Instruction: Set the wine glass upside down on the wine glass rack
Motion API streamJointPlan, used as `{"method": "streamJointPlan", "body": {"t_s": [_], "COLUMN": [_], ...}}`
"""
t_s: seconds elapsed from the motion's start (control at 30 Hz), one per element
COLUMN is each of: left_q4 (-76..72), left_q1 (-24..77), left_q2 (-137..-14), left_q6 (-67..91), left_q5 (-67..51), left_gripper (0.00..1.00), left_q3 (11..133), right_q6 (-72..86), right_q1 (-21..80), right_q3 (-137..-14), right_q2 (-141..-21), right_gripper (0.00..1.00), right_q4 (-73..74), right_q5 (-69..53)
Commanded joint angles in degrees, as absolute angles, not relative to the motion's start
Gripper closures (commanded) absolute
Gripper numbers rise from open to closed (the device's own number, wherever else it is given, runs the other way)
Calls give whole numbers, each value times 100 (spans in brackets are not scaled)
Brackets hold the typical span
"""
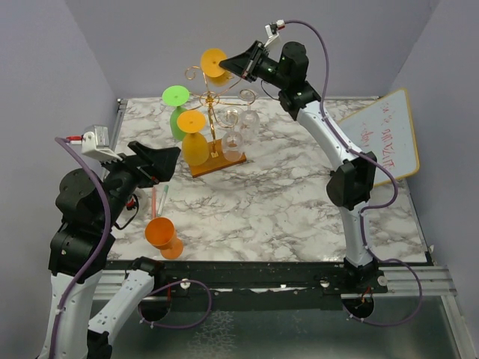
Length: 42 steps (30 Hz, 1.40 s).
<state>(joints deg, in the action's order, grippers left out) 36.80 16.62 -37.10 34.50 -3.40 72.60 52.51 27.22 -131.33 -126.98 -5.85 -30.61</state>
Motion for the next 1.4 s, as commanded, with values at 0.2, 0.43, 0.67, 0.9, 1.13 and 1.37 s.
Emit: {"method": "streamJointPlan", "body": {"t_s": [0.2,0.43,0.67,0.9,1.13,1.37], "left_q4": [3663,3197,2991,2893,2842,2700], "left_q1": [1670,1670,1670,1670,1670,1670], "left_q2": [-3907,-4140,-4373,-4582,-4682,-4838], "left_q6": [3521,3586,3584,3603,3612,3569], "left_q5": [-191,-328,-277,-58,157,450], "left_gripper": [1,1,1,1,1,1], "left_q3": [7097,6853,6752,6667,6603,6549], "right_q6": [5508,5595,5546,5452,5458,5436], "right_q1": [2759,2773,2772,2769,2752,2661], "right_q3": [-13718,-13952,-13856,-13825,-13878,-13926], "right_q2": [-13078,-13258,-13183,-13047,-12965,-12923], "right_gripper": [100,99,99,100,100,100], "right_q4": [-254,-10,325,620,849,1077], "right_q5": [-3488,-3606,-3639,-3449,-3252,-3223]}}
